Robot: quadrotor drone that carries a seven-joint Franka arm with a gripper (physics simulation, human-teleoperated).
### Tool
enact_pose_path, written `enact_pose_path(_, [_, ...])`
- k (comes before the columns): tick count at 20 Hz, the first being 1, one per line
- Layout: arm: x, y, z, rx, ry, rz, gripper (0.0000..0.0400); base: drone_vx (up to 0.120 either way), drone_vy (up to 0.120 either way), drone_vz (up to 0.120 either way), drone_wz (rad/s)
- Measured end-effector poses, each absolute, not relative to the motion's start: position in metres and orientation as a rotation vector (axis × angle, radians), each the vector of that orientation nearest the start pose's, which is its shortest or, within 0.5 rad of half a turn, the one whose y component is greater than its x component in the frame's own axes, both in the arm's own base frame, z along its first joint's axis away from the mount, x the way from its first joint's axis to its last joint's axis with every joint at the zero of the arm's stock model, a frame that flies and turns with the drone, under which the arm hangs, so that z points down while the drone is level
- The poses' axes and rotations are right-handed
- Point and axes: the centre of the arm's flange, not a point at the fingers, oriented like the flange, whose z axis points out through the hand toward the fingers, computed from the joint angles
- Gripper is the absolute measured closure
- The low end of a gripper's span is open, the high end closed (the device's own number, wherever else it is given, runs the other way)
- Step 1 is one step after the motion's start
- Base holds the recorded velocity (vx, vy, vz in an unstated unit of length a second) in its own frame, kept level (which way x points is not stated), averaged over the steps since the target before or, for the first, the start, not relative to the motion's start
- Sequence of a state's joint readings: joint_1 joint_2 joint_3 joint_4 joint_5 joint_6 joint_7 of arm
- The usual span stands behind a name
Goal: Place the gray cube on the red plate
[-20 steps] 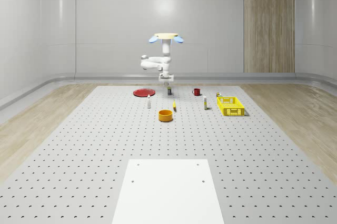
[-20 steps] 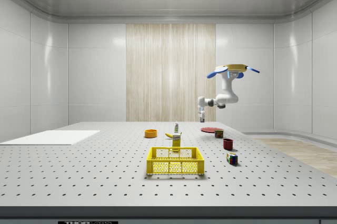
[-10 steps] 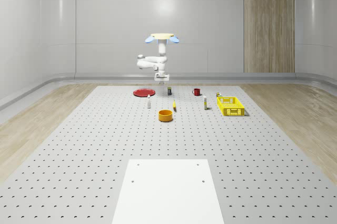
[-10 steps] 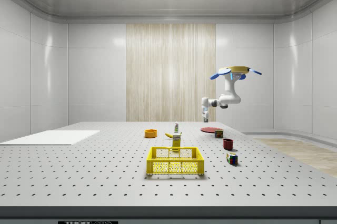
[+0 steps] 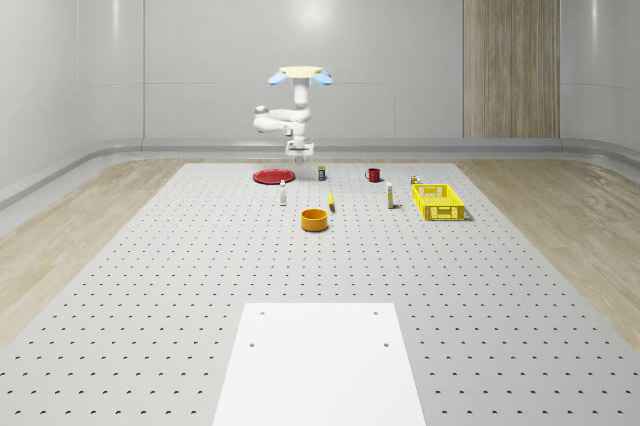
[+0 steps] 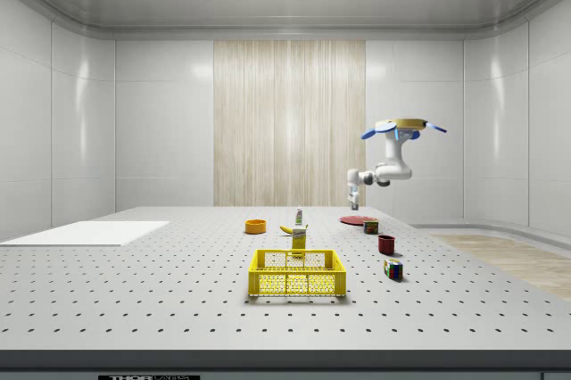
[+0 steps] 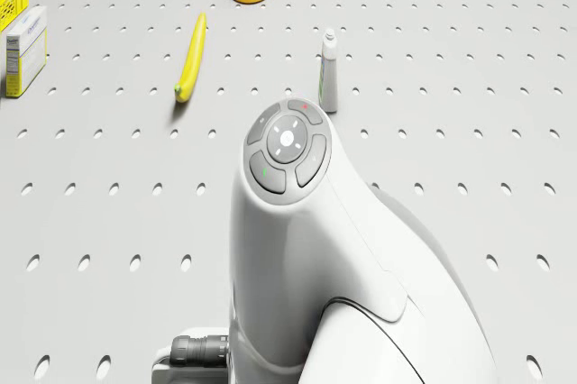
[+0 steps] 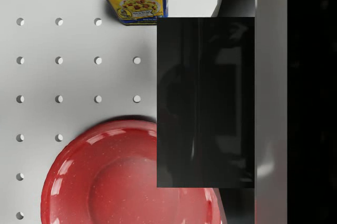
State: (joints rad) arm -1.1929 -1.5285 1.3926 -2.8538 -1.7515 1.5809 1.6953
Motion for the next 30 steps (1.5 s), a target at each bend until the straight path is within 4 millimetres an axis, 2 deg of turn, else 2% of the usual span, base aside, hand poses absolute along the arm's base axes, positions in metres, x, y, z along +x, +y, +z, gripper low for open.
enact_pose_path(5, [0.3128, 0.0000, 0.4867, 0.001, -0.002, 0.786, 0.0150, -0.120, -0.120, -0.104, 0.000])
enact_pose_path(13, [0.3128, 0.0000, 0.4867, 0.001, -0.002, 0.786, 0.0150, -0.120, -0.120, 0.000, 0.000])
enact_pose_path(16, [0.3128, 0.0000, 0.4867, 0.001, -0.002, 0.786, 0.0150, 0.000, -0.120, -0.013, 0.000])
enact_pose_path(20, [0.3128, 0.0000, 0.4867, 0.001, -0.002, 0.786, 0.0150, 0.000, -0.120, -0.100, 0.000])
enact_pose_path(30, [0.3128, 0.0000, 0.4879, 0.001, -0.002, 0.786, 0.0150, 0.000, -0.104, 0.000, 0.000])
